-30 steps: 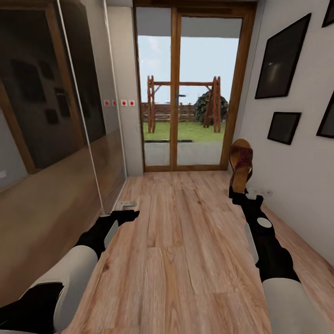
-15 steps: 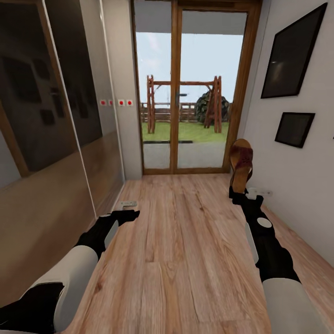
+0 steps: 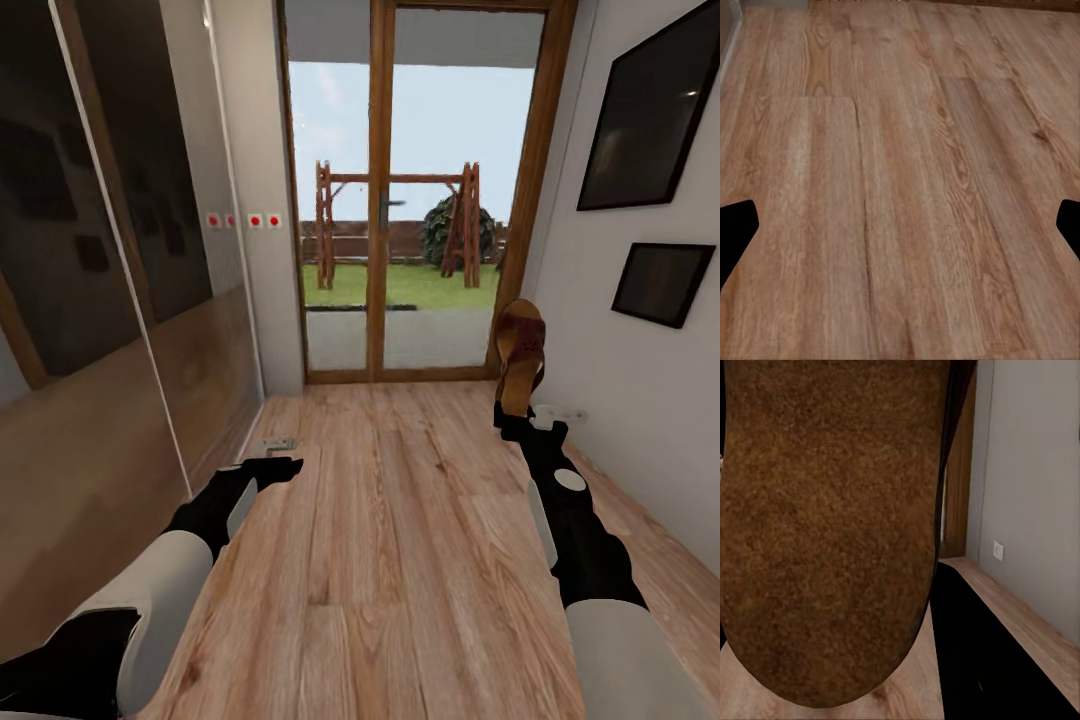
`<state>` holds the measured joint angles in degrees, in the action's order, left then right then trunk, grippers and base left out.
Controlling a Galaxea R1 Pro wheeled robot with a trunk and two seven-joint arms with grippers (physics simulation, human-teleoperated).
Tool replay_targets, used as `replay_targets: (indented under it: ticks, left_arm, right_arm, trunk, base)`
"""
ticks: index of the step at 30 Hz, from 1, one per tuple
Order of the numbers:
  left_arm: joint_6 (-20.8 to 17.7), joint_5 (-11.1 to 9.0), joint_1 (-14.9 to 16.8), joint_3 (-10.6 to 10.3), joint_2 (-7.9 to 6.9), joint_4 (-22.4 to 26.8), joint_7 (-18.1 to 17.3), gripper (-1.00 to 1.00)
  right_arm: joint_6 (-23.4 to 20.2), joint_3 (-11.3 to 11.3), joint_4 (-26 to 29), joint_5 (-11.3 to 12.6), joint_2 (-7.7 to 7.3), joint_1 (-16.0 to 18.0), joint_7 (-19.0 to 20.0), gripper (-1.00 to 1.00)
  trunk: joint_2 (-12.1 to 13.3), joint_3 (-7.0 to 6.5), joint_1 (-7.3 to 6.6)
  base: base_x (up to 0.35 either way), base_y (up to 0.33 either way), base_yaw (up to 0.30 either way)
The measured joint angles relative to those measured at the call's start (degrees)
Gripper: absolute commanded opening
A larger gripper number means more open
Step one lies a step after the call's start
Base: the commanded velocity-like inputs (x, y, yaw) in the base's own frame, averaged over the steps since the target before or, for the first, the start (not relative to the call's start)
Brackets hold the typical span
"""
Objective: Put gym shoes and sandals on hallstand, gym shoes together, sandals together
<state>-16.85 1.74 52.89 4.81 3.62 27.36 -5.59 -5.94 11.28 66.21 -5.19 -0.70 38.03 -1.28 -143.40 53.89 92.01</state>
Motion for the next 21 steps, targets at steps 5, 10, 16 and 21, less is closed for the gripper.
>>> replay_targets:
  ticks: [5, 10, 16, 21]
  left_arm:
    - [0.0, 0.0, 0.0, 0.0, 0.0, 0.0, 0.0, 1.0]
    - [0.0, 0.0, 0.0, 0.0, 0.0, -0.1, 0.0, 1.0]
    - [0.0, 0.0, 0.0, 0.0, 0.0, -0.1, 0.0, 1.0]
    - [0.0, 0.0, 0.0, 0.0, 0.0, -0.1, 0.0, 1.0]
  right_arm:
    - [0.0, 0.0, 0.0, 0.0, 0.0, 0.0, 0.0, -1.0]
    - [0.0, 0.0, 0.0, 0.0, 0.0, 0.0, 0.0, -1.0]
    - [0.0, 0.0, 0.0, 0.0, 0.0, 0.0, 0.0, -1.0]
    - [0.0, 0.0, 0.0, 0.0, 0.0, 0.0, 0.0, -1.0]
  trunk:
    - [0.0, 0.0, 0.0]
    - [0.0, 0.0, 0.0]
    - [0.0, 0.0, 0.0]
    - [0.0, 0.0, 0.0]
  base:
    - [0.346, 0.0, -0.006]
    - [0.346, 0.0, -0.144]
    - [0.346, 0.0, -0.269]
    - [0.346, 0.0, -0.29]
